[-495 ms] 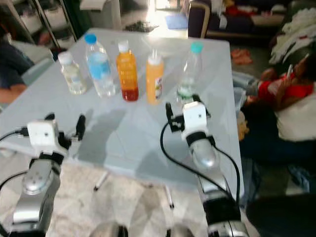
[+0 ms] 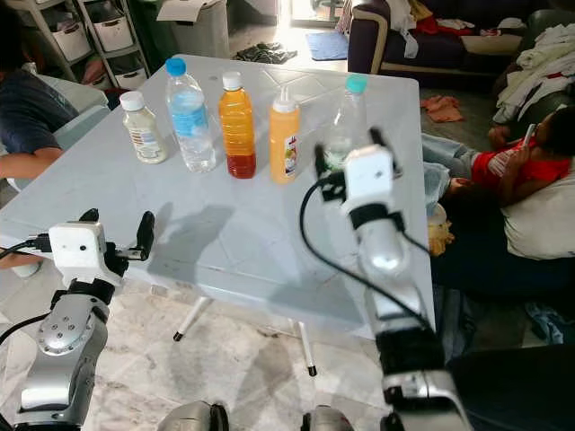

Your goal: Restocking fridge

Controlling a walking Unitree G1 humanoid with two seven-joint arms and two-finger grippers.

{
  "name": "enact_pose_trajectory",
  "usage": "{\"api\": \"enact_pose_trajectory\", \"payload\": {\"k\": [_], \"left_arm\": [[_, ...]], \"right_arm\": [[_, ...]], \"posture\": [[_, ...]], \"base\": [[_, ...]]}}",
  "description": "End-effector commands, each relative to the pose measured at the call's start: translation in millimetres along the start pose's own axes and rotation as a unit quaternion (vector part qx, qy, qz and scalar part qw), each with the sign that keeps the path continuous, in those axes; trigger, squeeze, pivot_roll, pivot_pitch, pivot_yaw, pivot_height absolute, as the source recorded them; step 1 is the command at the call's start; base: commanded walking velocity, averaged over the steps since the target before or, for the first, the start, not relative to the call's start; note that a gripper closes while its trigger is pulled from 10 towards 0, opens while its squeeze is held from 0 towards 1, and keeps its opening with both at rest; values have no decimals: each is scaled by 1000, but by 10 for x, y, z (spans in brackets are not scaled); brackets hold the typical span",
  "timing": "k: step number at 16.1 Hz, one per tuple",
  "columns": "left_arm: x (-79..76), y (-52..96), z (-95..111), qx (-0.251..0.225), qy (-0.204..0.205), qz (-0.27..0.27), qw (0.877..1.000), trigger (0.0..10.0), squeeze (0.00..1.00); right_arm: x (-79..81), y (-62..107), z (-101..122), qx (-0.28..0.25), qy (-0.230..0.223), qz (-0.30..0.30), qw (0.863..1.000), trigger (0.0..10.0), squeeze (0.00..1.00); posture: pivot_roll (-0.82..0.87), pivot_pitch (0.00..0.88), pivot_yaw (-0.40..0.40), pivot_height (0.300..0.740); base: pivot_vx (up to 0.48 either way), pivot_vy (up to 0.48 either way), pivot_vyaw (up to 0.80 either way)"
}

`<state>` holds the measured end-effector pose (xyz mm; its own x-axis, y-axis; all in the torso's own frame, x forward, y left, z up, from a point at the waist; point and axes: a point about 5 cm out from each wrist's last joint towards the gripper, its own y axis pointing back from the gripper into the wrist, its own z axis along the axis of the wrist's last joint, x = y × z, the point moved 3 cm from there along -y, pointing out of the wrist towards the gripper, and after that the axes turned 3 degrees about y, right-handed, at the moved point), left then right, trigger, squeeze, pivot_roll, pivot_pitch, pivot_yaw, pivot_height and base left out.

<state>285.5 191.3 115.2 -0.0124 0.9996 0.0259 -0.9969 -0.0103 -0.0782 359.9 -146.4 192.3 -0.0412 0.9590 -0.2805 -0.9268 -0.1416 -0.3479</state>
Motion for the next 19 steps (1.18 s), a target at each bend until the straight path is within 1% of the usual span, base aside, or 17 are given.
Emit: {"api": "enact_pose_trajectory", "payload": {"k": [1, 3, 4, 6, 7, 8, 11, 13, 14, 16, 17, 19], "left_arm": [[22, 19, 16, 1, -8, -2, 1000, 10000, 0], [25, 21, 15, 4, -14, -4, 1000, 10000, 0], [28, 24, 26, 4, -21, -6, 1000, 10000, 0], [38, 42, 32, 5, -25, -8, 1000, 10000, 0], [66, 69, 33, 8, -30, -8, 999, 10000, 0], [73, 74, 32, 9, -31, -8, 999, 10000, 0], [100, 95, 33, 12, -36, -7, 999, 10000, 0], [83, 106, 23, 17, -40, -13, 999, 10000, 0], [58, 115, 12, 20, -42, -19, 999, 10000, 0], [52, 108, 8, 21, -44, -23, 999, 10000, 0], [47, 90, 9, 22, -45, -25, 998, 10000, 0], [38, 77, 11, 22, -45, -26, 998, 10000, 0]], "right_arm": [[-84, -56, 44, -10, 6, -13, 1000, 10000, 0], [-130, -116, 83, -20, 26, -10, 999, 10000, 0], [-163, -180, 115, -24, 28, -11, 999, 10000, 0], [-202, -250, 130, -20, 15, -19, 1000, 10000, 0], [-232, -320, 154, -21, 18, -21, 999, 10000, 0], [-243, -337, 161, -21, 18, -23, 999, 10000, 0], [-274, -465, 231, -28, 13, -22, 999, 10000, 0], [-276, -566, 262, -28, 1, -19, 999, 10000, 0], [-293, -630, 275, -24, -14, -22, 999, 10000, 0], [-298, -670, 272, -18, -20, -23, 999, 10000, 0], [-314, -726, 291, -14, -18, -25, 999, 10000, 0], [-347, -779, 294, -5, -12, -27, 1000, 10000, 0]], "posture": [[-6, 73, 26, 735], [-3, 74, 29, 735], [17, 81, 37, 735], [25, 85, 41, 735], [40, 93, 48, 735], [40, 93, 48, 735], [55, 101, 61, 735], [57, 106, 76, 735], [58, 108, 81, 735], [60, 111, 86, 735], [60, 110, 88, 735], [59, 109, 88, 735]], "base": [[0, 0, 0], [0, 0, 0], [0, 0, 0], [0, 0, 0], [0, 0, 0], [0, 0, 0], [0, 0, 0], [0, 0, 0], [0, 0, 0], [0, 0, 0], [0, 0, 0], [0, 0, 0]]}}
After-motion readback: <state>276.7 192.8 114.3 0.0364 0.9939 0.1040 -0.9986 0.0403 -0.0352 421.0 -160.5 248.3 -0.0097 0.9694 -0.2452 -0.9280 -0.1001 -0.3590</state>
